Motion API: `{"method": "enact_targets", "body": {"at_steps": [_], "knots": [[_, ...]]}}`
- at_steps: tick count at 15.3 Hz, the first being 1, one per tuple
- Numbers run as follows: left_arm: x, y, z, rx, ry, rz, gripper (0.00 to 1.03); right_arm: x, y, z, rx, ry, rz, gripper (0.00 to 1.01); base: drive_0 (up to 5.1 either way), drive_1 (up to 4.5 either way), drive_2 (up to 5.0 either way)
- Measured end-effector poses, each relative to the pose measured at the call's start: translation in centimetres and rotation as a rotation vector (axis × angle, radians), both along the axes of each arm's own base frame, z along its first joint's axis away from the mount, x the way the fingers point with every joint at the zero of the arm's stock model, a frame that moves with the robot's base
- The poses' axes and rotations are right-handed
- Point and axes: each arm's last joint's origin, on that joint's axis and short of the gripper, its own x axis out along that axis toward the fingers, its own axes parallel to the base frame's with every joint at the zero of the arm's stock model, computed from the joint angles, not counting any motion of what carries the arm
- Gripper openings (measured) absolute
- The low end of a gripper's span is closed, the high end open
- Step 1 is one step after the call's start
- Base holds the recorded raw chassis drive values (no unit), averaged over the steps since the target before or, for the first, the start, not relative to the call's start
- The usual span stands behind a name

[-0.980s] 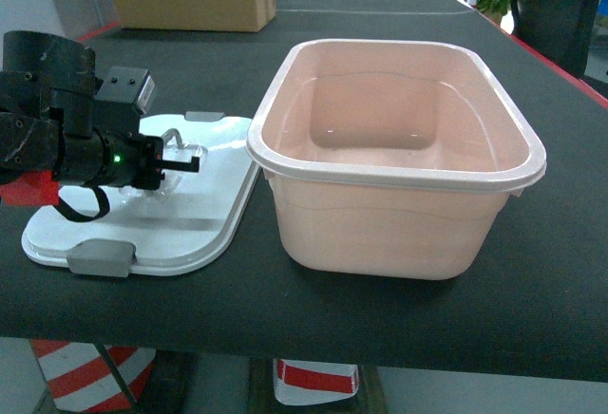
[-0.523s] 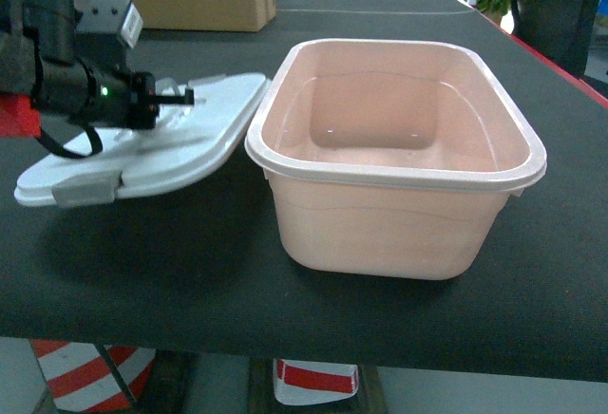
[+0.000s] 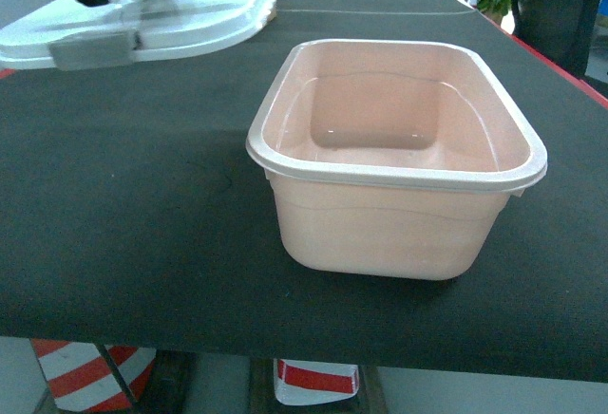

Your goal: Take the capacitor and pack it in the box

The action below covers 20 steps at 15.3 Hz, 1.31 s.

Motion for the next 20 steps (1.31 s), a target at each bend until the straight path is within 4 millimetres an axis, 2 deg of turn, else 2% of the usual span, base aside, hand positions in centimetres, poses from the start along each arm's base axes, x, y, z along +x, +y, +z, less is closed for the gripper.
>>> {"method": "enact_targets", "body": {"at_steps": [5,8,10,14,20], "knots": [[-3.7,-10.9,-0.2,0.059,0.022,-0.108,0.02,0.0,0.0,0.0,0.0,0.0,0.0,0.98,0.0,0.0,0.0],[-4.7,-15.3,-1.0,0.1,0.026,-0.108,0.02,0.0,0.0,0.0,0.0,0.0,0.0,0.98,0.0,0.0,0.0],[-5.3,-17.2,-1.9,0.15,0.044,-0.093,0.02,0.0,0.0,0.0,0.0,0.0,0.0,0.98,0.0,0.0,0.0],[-5.9,-19.3,-2.9,0.188,0.073,-0.074,0.02,0.0,0.0,0.0,0.0,0.0,0.0,0.98,0.0,0.0,0.0],[-6.5,-20.8,-3.6,0.173,0.083,-0.069,0.02,0.0,0.0,0.0,0.0,0.0,0.0,0.98,0.0,0.0,0.0]]}}
